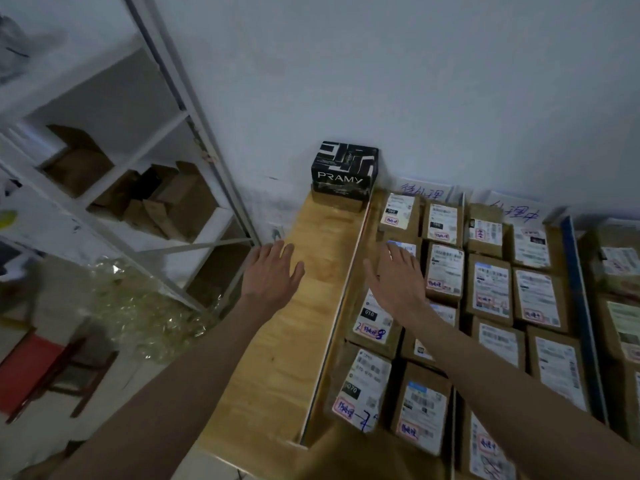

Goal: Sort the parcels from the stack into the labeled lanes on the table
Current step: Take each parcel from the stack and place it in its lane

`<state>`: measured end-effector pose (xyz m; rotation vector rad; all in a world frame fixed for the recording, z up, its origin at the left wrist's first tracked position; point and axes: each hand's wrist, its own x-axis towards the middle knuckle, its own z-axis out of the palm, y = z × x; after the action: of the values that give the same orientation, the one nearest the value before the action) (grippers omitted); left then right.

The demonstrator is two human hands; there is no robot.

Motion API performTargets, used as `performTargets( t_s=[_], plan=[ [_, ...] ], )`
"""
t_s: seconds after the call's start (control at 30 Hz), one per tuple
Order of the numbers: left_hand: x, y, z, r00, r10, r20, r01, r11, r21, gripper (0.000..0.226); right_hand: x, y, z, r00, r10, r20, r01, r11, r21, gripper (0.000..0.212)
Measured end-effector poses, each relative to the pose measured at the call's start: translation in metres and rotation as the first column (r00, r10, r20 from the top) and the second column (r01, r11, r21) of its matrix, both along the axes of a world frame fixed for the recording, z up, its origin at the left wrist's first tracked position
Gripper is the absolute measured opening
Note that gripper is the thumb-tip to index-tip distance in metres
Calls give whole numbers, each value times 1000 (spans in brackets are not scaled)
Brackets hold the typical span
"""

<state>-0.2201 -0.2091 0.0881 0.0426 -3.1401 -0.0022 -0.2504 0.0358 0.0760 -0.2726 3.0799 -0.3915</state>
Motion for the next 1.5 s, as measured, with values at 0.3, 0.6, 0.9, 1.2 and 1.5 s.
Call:
performTargets(
  t_s=[0.3,0.6,0.9,1.2,1.5],
  plan=[
    [-142,-39,-22,991,-123,44,123,992,7,56,-100,-35,-21,984,-178,21,179,982,-67,47],
    [-285,-49,-34,980,-196,-11,196,977,88,51,-214,-64,-25,961,-278,-3,275,953,-129,40],
    [-364,-43,-65,991,-122,56,110,977,184,65,-310,-71,-61,870,-429,244,491,799,-347,45],
    [-341,-37,-66,999,-28,-30,38,913,406,46,-289,-78,-64,864,-403,302,502,637,-585,28],
    [-205,-37,-36,998,-47,-37,60,782,621,42,-147,-71,-20,855,-440,274,486,498,-718,26]
  ],
)
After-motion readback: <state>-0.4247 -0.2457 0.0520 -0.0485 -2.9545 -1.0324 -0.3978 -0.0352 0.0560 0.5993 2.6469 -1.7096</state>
